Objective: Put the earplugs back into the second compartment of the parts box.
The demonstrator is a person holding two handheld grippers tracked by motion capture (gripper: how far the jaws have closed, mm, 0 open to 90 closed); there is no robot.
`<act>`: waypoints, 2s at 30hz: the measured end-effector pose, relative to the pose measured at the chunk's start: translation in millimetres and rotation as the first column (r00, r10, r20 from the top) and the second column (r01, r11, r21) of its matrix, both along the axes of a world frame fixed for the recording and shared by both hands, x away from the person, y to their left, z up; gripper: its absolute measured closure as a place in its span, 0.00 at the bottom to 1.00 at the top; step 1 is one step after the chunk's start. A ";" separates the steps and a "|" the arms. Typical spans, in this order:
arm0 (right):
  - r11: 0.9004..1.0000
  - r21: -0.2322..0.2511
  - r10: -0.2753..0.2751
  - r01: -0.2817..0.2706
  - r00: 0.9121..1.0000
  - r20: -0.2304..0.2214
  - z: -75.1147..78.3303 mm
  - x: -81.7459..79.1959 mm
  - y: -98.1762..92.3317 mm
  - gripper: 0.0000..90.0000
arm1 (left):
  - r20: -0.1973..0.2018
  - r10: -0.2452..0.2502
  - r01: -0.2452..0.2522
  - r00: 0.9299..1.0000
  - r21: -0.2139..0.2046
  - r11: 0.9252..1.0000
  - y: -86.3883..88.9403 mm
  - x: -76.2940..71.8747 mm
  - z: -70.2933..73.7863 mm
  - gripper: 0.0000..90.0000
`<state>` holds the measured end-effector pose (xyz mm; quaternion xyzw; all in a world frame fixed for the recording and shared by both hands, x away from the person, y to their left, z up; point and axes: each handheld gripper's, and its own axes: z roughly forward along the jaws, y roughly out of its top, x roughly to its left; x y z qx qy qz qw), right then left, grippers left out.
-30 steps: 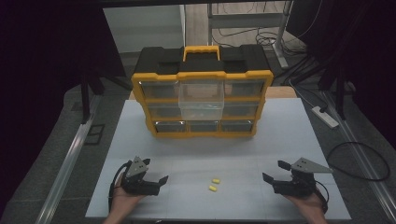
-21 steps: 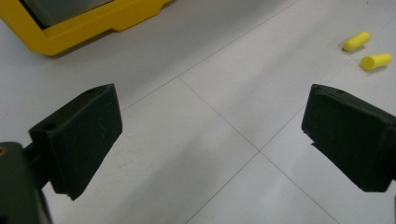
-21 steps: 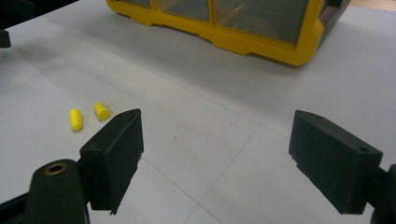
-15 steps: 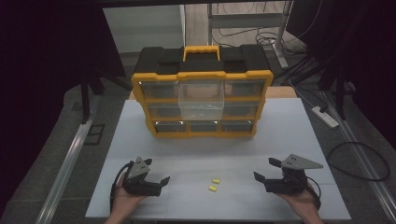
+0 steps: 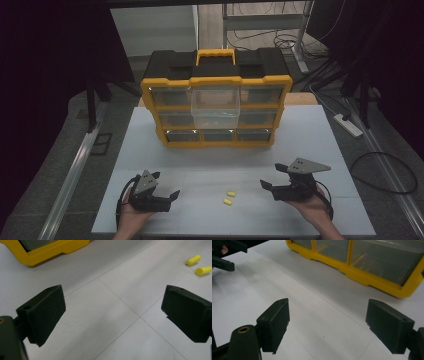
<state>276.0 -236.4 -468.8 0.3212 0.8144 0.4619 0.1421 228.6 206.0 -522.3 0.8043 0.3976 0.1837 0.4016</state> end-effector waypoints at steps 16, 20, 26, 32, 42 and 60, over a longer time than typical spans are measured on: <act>0.996 -0.046 0.076 -0.079 0.995 -0.058 -3.9 5.4 25.2 0.22 | -0.001 -0.016 0.016 1.000 0.009 1.000 -2.3 2.3 -1.3 0.06; 0.992 -0.059 0.104 -0.108 0.992 -0.069 -4.1 7.4 36.1 0.22 | -0.002 -0.020 0.020 1.000 0.013 1.000 -2.5 2.2 -1.6 0.07; 0.983 -0.089 0.152 -0.160 0.984 -0.095 -5.9 12.1 56.0 0.23 | -0.003 -0.025 0.025 1.000 0.016 1.000 -3.4 1.9 -2.4 0.07; 0.973 -0.127 0.178 -0.194 0.976 -0.126 -10.8 15.4 74.0 0.23 | -0.003 -0.028 0.028 1.000 0.016 0.999 -3.1 1.7 -2.2 0.07; 0.948 -0.208 0.206 -0.241 0.963 -0.175 -20.2 17.9 99.1 0.27 | -0.005 -0.032 0.032 0.999 0.020 0.999 -3.9 1.9 -2.8 0.07; 0.899 -0.322 0.225 -0.297 0.944 -0.243 -40.7 21.3 115.5 0.52 | -0.008 -0.041 0.041 0.999 0.025 0.999 -4.4 1.5 -3.4 0.07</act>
